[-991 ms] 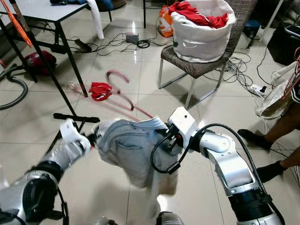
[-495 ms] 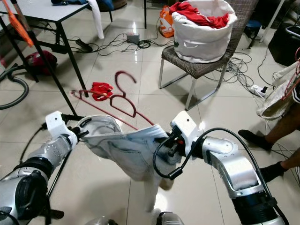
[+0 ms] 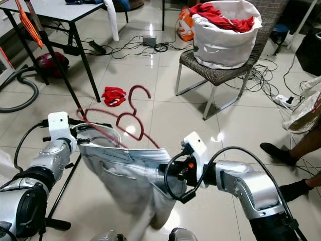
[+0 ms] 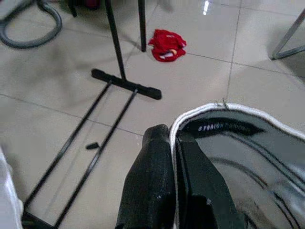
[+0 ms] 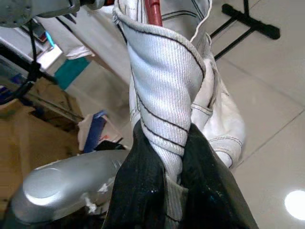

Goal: Hang hanger

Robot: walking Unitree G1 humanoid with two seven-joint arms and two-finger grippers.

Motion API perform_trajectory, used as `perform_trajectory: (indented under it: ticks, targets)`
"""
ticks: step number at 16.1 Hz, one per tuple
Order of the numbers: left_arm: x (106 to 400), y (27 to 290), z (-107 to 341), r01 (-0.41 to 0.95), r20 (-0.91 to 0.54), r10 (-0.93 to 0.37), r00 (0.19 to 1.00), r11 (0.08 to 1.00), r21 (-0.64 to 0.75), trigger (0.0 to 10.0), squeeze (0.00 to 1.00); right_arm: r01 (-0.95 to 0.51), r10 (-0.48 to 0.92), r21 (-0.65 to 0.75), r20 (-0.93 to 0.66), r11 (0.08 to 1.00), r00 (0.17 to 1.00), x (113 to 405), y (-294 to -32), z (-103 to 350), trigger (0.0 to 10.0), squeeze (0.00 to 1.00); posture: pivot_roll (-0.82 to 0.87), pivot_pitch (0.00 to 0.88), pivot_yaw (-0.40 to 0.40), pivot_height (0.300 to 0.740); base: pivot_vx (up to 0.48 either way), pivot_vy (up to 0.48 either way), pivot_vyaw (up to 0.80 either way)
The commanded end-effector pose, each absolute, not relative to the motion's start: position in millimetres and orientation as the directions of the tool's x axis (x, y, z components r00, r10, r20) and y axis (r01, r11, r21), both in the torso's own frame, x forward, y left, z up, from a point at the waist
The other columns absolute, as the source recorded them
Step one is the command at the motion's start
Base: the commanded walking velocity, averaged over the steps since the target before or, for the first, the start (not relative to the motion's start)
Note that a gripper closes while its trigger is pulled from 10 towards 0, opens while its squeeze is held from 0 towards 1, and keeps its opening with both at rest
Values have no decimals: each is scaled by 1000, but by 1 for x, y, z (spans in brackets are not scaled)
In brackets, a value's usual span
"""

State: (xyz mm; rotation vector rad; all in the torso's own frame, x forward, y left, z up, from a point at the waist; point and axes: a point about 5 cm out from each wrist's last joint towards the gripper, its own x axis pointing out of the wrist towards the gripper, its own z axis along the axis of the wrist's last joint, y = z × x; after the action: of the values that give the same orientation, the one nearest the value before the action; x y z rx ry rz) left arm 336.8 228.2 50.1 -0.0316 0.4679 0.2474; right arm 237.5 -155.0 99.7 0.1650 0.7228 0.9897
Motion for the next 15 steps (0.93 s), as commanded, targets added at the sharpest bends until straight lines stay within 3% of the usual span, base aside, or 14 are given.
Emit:
perform_trajectory:
  ticks: [1,10,13,15]
  targets:
    - [342,256,71,-349,-363,359,860,932,94,0,0,-658,761,425,-527,621,378,236,-177,99,10000,133,-152,29,40,740,0,0,0]
    - [351,266,95,-378,-234,412,881,909,178,0,0,-656,623,337,-736,675,263,214,-199,48,10000,133,-144,34,37,740,0,0,0]
    - [359,263,111,-347,-164,378,911,918,192,0,0,-594,513,235,-782,769,355,227,-202,33,10000,145,-149,33,39,740,0,0,0]
    - [360,263,117,-324,-136,351,926,927,191,0,0,-549,421,117,-777,827,469,241,-197,30,10000,149,-136,34,39,740,0,0,0]
